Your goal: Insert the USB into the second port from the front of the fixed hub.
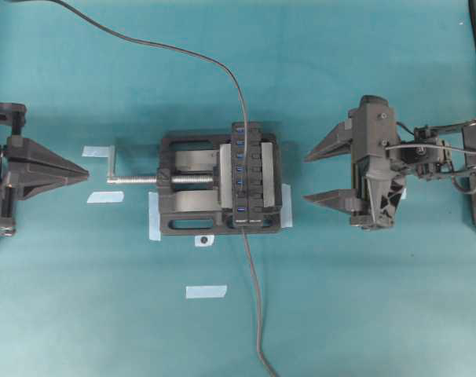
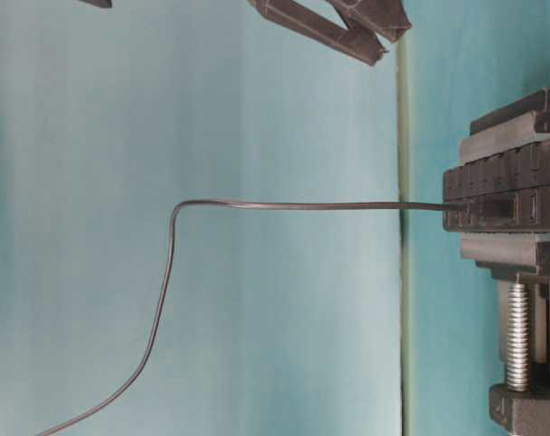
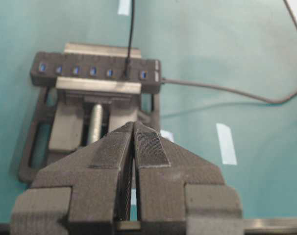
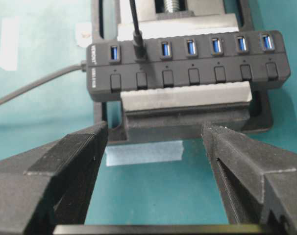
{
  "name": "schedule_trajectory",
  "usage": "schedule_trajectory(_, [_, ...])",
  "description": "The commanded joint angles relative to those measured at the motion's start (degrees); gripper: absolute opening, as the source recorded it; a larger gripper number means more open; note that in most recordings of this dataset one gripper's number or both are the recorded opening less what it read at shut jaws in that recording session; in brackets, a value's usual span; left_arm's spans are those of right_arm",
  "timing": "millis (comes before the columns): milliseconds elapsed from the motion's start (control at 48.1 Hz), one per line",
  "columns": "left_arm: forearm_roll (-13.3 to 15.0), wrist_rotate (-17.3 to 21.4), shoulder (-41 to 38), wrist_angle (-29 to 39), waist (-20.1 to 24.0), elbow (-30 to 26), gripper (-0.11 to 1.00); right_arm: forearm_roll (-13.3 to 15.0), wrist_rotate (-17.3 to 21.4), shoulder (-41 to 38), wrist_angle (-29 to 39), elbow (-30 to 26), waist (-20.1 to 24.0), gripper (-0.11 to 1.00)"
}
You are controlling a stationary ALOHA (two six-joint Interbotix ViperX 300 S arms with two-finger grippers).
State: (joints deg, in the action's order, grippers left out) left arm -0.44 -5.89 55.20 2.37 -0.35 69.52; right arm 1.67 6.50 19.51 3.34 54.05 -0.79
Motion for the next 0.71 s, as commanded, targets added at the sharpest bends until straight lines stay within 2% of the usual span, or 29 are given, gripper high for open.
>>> schedule_trajectory(0, [-0.2, 0.0, -0.3, -0.4, 0.1, -0.5, 0.0, -0.1, 0.6, 0.4, -0.5, -0.7, 0.1, 0.87])
schedule_trajectory(686, [-0.1, -0.1, -0.3, -2.2, 0.1, -0.1, 0.0, -0.2, 0.6, 0.4, -0.5, -0.3, 0.1, 0.87])
